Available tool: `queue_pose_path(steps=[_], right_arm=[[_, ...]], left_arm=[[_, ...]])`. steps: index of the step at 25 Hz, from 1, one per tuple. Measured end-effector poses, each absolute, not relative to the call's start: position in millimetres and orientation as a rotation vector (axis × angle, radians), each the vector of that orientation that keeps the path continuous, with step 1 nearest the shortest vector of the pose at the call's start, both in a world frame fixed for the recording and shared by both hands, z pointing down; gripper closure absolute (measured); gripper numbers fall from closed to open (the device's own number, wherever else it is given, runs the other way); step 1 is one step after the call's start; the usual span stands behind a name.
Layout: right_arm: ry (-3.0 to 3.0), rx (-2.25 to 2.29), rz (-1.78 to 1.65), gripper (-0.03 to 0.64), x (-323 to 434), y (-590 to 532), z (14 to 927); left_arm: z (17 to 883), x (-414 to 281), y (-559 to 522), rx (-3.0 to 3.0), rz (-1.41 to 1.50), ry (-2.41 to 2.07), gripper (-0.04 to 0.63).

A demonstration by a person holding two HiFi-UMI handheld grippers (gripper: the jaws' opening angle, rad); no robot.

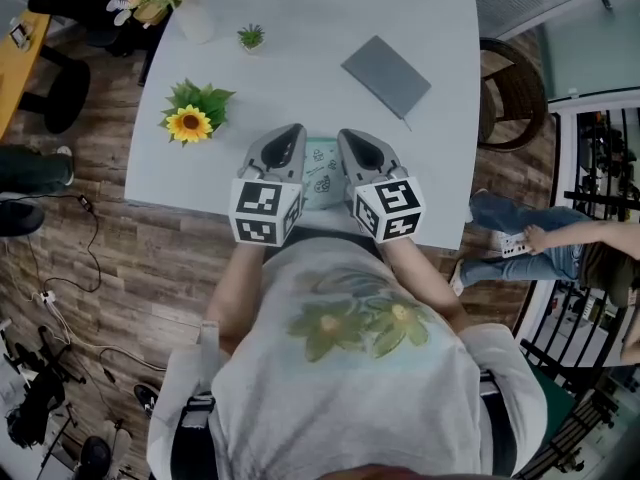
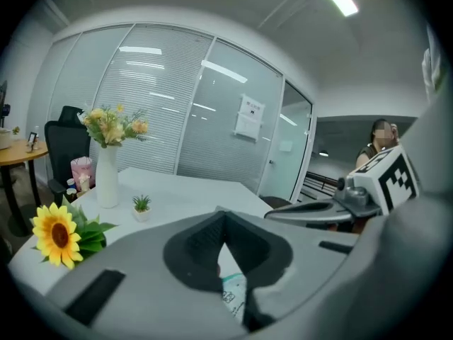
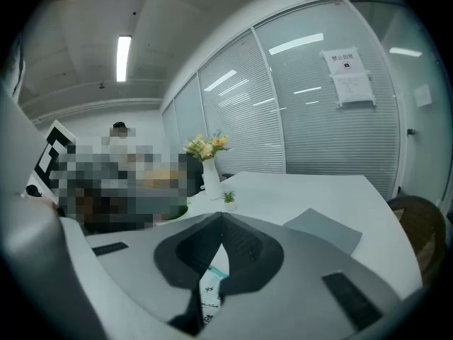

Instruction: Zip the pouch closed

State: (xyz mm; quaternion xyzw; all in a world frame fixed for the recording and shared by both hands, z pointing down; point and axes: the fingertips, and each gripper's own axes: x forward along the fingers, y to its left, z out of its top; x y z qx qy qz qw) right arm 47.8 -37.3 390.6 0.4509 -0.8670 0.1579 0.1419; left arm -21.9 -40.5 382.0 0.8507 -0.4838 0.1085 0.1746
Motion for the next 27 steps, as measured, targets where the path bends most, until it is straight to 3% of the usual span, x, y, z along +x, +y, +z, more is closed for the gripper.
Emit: queue_pose_path(steps=[27], right_arm=[[-2.515,1.297,0.440,0.600,46,-29,370]], left_arm=[[364,-13,-30,2.428,0.277,-1.334,0.592]])
